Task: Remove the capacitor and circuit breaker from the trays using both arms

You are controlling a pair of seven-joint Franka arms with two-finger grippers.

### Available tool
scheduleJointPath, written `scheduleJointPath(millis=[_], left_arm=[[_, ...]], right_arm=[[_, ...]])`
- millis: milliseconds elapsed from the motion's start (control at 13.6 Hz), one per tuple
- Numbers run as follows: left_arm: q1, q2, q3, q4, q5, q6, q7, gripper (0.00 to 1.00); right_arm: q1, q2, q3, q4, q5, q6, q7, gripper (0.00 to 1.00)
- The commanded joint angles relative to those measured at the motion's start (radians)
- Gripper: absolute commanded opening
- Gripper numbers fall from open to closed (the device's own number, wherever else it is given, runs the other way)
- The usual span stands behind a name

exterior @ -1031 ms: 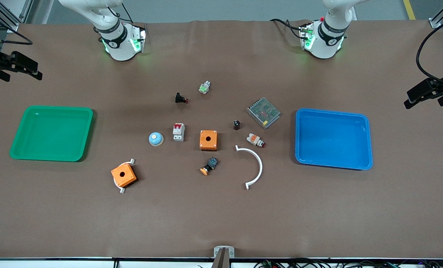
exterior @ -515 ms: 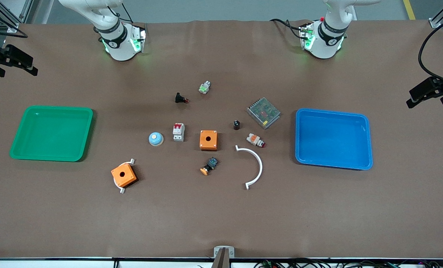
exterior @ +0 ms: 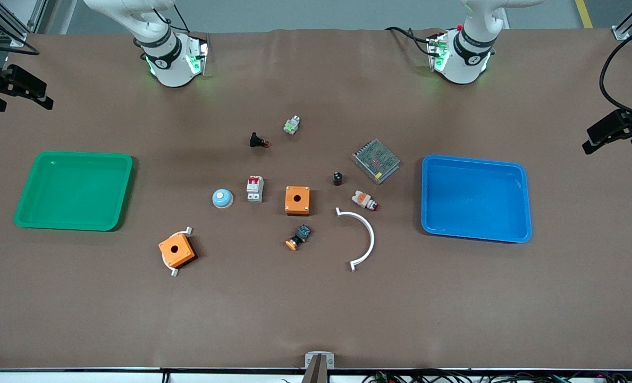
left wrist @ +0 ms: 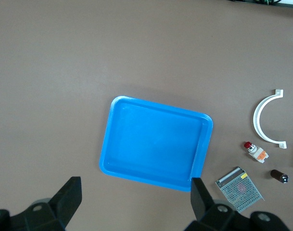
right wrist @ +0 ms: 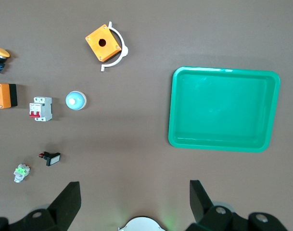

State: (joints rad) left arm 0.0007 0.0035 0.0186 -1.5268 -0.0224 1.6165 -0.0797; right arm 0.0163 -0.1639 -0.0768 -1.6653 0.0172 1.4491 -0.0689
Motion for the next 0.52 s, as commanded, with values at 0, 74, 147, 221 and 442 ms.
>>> scheduleJointPath(millis=[0,74,147,221,442], left_arm=[[-0.001,0.009,0.004,0.022,-0.008,-0.021,0.003,1.0],[-0.004,0.009,0.004,0.022,-0.007,-0.021,0.001,1.0],[-0.004,0.009,0.004,0.022,-0.007,-0.021,0.001,1.0],[-0.004,0.009,0.004,0.022,-0.007,-0.021,0.001,1.0],[-0.001,0.009,0.004,0.022,-0.007,-0.021,0.006,1.0]], right_arm=[[-0.013,-0.008,0.006,0.033,-0.014,-0.004,-0.003,1.0],[-0.013,0.007,0.006,0.054,-0.014,-0.004,-0.002,1.0],[-0.013,0.02,0.006,0.073,-0.016,-0.006,-0.002,1.0],[-0.013,0.027,0.006,0.084,-0.016,-0.007,-0.002,1.0],[-0.015,0.052,0.006,0.119,-0.016,-0.029,-0.002,1.0]])
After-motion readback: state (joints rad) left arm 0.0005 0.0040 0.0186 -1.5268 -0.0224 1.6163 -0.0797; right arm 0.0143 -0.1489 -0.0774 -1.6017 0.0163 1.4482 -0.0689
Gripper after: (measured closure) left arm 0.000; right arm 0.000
